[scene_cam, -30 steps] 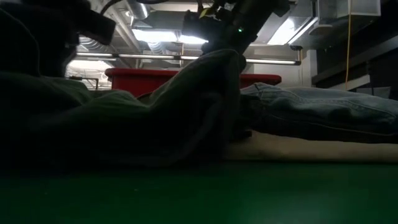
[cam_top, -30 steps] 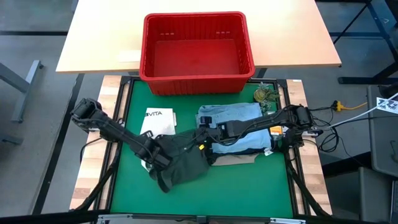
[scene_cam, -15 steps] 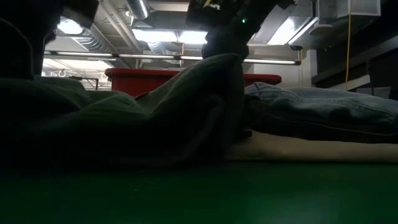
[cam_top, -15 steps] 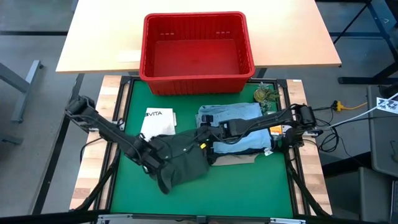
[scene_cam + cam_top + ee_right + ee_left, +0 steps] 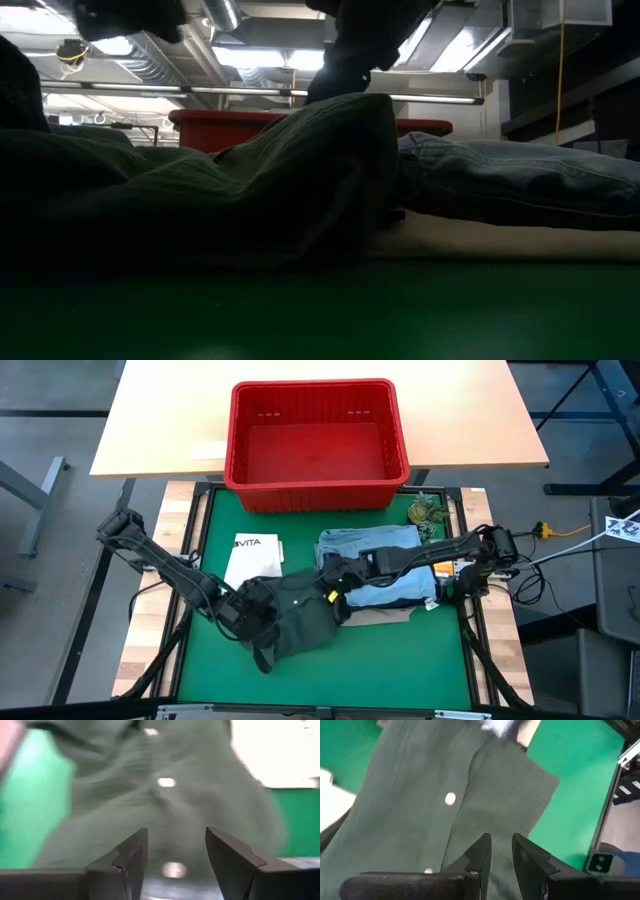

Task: Fold Laundry from Bin
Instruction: Fold the green shirt

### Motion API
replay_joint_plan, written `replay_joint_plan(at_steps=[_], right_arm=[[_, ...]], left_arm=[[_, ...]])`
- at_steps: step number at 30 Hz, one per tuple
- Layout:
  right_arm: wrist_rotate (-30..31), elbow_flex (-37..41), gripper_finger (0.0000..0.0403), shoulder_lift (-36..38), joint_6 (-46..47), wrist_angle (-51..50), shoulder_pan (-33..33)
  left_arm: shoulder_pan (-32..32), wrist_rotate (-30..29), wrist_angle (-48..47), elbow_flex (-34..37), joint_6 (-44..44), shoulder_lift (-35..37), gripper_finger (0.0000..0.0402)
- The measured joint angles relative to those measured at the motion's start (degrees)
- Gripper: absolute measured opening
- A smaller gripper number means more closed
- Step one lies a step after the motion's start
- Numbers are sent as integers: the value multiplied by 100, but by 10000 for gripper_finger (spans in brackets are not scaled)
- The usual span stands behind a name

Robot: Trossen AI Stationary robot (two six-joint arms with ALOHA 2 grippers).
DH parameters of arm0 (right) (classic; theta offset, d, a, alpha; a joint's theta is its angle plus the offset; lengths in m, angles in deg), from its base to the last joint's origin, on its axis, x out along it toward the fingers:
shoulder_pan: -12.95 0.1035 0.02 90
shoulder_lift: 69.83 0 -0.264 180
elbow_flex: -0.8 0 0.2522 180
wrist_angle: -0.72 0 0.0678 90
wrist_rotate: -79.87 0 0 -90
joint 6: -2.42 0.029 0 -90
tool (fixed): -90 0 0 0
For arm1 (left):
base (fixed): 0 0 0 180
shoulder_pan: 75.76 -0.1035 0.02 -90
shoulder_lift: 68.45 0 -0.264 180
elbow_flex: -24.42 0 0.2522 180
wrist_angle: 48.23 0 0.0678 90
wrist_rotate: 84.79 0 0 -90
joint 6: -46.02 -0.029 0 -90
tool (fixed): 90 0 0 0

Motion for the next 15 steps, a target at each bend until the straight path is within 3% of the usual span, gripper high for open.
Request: replay_joint_plan(at_steps=[5,9,15], right_arm=[[-197,4,198,-113,-122,80,441],[73,2,198,-182,-372,278,806],[534,-2,198,-380,-462,660,1065]], left_arm=[[-4,62,662,0,-689,-469,73],[0,413,1130,0,-1212,-889,73],[0,456,1194,0,-1378,-1314,73]])
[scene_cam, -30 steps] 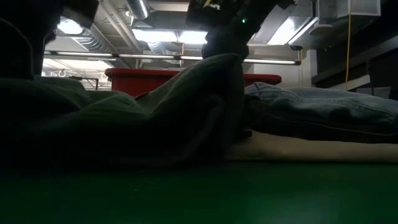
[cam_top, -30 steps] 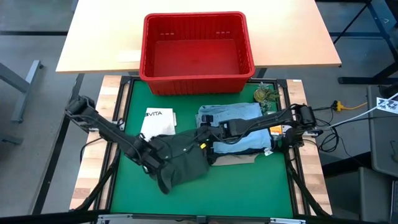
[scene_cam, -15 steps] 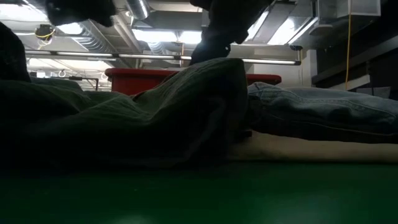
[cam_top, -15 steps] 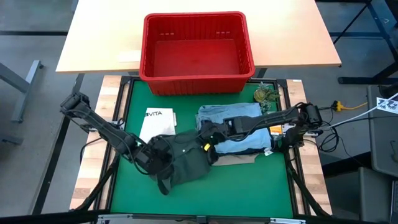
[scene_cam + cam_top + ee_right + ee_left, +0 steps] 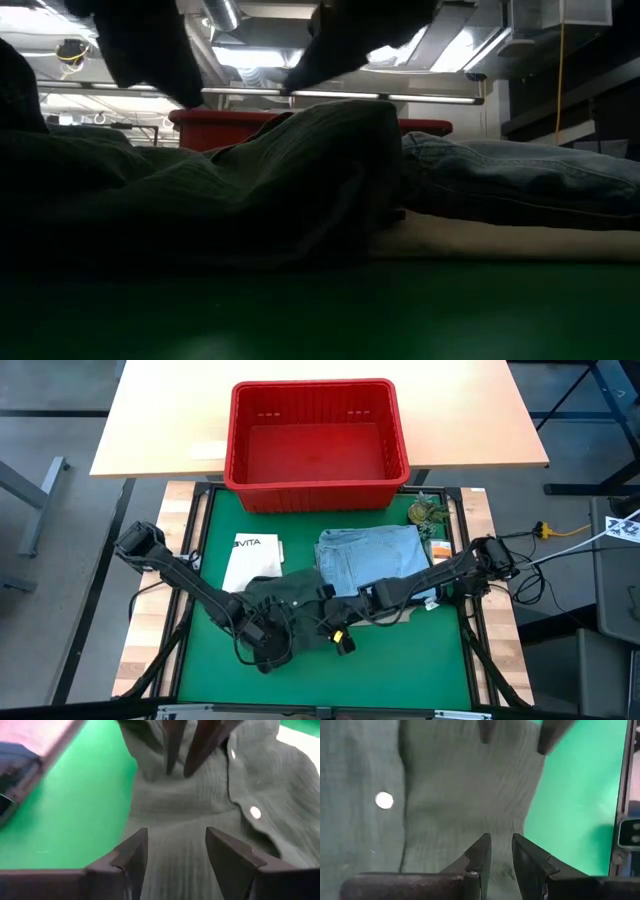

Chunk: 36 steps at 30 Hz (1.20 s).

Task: Fold Laundry from Bin
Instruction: Fold the green shirt

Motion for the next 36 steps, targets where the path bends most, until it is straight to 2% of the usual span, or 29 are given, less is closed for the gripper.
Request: replay_joint_plan(at_steps=[6,11,17,24,26,29,31,36], right_arm=[[287,2,198,-372,11,-193,-66],[313,2,198,-463,12,-651,-63],[362,-2,198,-460,13,-721,-59],[362,-2,198,-460,16,-734,-59],[362,-2,198,-460,16,-736,-59],[362,-2,198,-460,16,-738,-59],[362,-2,198,-460,16,-739,-59],[362,-2,198,-456,10,-743,-59]], left_arm=[[113,606,-424,0,77,-134,73],[383,1154,-1148,6,547,-165,73],[790,2119,-1907,7,1517,-165,73],[1300,3033,-1890,7,2758,-165,73],[1381,3012,-1727,7,3096,-164,72],[1408,2544,-1279,7,3305,-125,63],[1404,2240,-932,7,3299,-100,53],[1378,1955,-324,7,3174,-95,33]])
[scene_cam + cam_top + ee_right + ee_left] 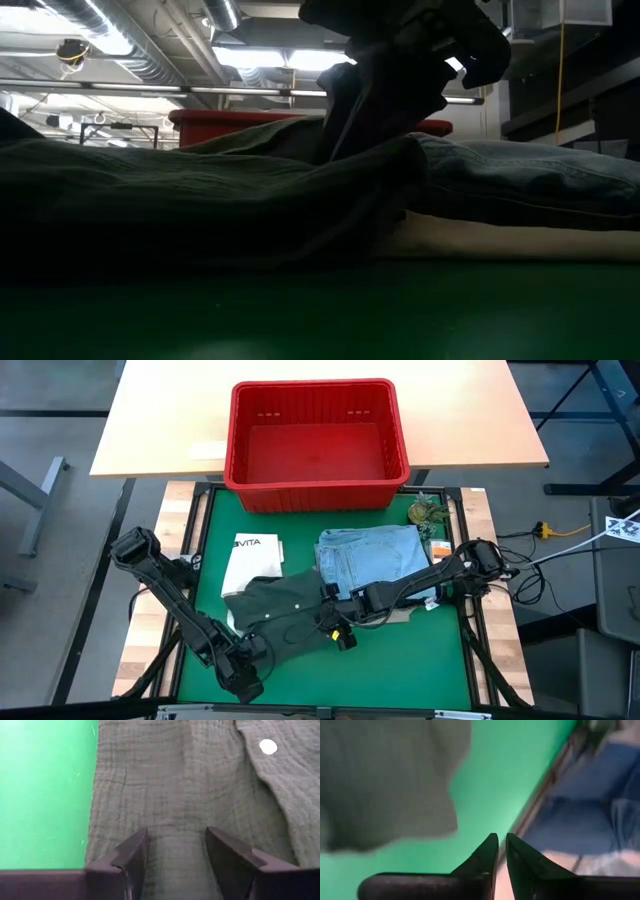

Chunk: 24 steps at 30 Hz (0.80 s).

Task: Fold Laundry from Bin
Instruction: Fold the green shirt

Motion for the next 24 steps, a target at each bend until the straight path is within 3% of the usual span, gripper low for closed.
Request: replay_joint_plan(at_steps=[6,8,15,24], right_arm=[[0,0,198,2,-2,-6,0],[0,0,198,2,-3,-8,0],[0,0,198,4,-4,-13,0],[0,0,198,4,-7,-24,0]], left_arm=[[-24,-1956,-184,0,-486,0,28],[-46,-2264,-447,0,-553,0,28],[-146,-1757,-1675,0,-126,-100,28],[-31,-1328,-2414,0,48,-473,28]])
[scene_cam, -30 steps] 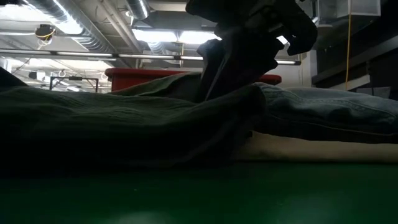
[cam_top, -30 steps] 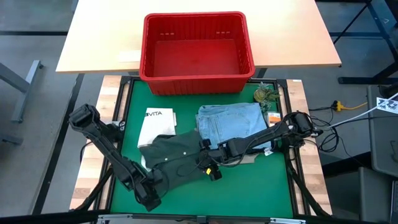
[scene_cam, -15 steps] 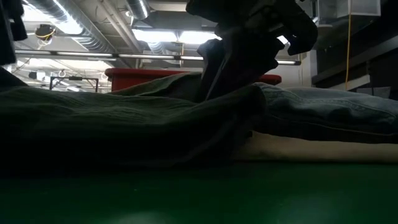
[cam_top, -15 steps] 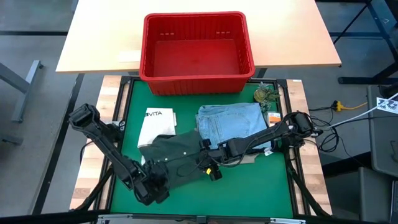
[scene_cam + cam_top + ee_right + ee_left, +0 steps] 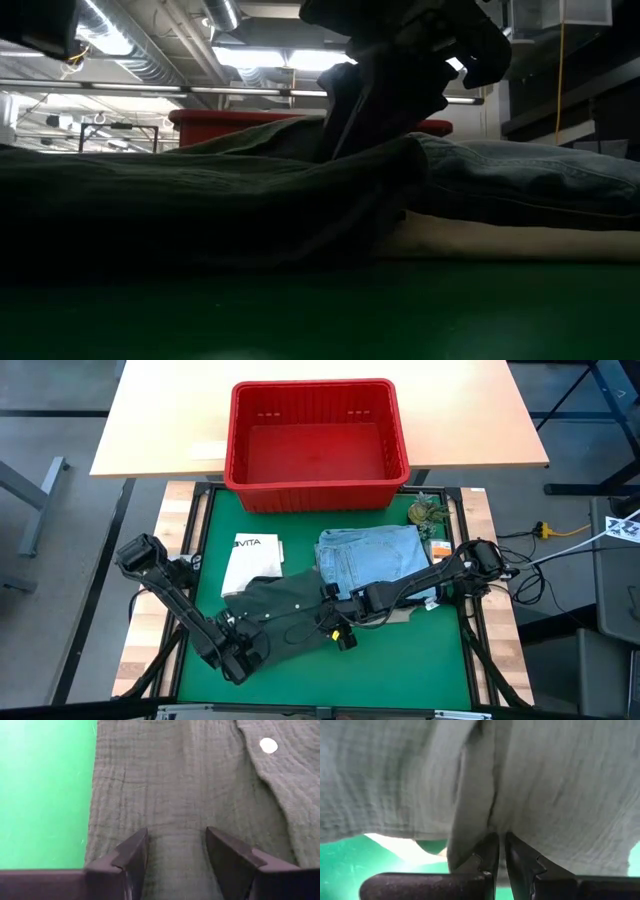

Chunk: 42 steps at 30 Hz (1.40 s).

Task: Fold Laundry from Bin
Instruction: Fold the green shirt

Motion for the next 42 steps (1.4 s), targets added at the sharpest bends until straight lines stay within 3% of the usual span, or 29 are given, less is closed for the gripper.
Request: replay_joint_plan(at_steps=[6,12,22,25,28,34,42], right_arm=[[0,4,198,48,1,-12,0],[0,7,198,263,24,-38,4],[-74,7,198,737,623,-129,7],[-270,5,198,846,886,-235,9],[-577,4,198,861,1145,-259,9],[-1130,4,198,870,1424,-243,11],[-1113,4,198,870,1628,-295,124]], left_arm=[[-33,541,-5,0,-22,-7,28],[-26,548,-12,0,-7,509,23],[-404,-665,288,-2,-710,1630,23],[-708,-1205,299,-2,-1185,1707,23],[-1081,-1316,303,-2,-1858,1705,23],[-2006,-1009,530,-2,-3292,1705,54],[-3169,-423,1297,-2,-5540,1705,143]])
